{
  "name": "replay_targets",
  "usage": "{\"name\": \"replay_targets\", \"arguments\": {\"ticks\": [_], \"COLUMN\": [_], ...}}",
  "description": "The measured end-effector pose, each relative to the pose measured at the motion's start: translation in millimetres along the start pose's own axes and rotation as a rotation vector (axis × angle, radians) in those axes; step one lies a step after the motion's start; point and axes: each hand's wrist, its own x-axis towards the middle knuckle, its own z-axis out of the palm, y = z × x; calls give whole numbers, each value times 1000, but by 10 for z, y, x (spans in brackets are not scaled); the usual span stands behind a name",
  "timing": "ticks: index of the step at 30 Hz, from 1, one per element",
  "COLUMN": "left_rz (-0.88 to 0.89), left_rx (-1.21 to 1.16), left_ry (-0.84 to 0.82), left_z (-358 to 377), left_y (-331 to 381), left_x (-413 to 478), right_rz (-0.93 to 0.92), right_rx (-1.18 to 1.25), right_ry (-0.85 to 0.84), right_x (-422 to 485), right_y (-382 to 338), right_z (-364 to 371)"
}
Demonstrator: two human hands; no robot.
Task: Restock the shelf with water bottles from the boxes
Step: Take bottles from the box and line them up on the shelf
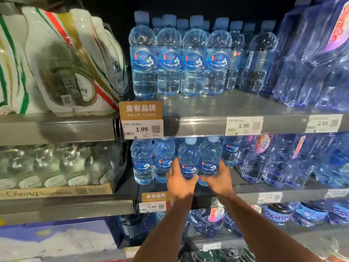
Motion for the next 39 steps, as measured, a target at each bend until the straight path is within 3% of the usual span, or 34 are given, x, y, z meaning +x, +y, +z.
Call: {"name": "replay_targets", "arguments": {"ticks": [5,16,19,22,25,29,32,35,39], "left_rz": [-30,-126,-101,-44,15,230,262,254,332], "left_rx": [24,-72,-52,-34,193,685,936,1024,1058], "left_ry": [-12,68,69,76,87,-62,-194,-306,-293], "left_z": [-23,19,-3,-55,-153,-244,-214,-135,-80], "left_y": [5,8,15,0,18,59,127,228,357], "left_x": [-8,-1,-14,-89,-186,-465,-762,-1076,-1515], "right_rz": [124,184,194,197,87,20,-44,-87,-100], "right_rx": [60,-17,-137,-494,-784,-945,-1041,-1126,-1169], "right_ry": [20,-44,-100,-220,-348,-404,-440,-475,-517], "right_x": [-157,-151,-157,-216,-309,-530,-756,-975,-1275], "right_y": [-282,-347,-404,-521,-589,-651,-683,-641,-529], "right_z": [-61,-114,-145,-207,-288,-501,-718,-929,-1224]}}
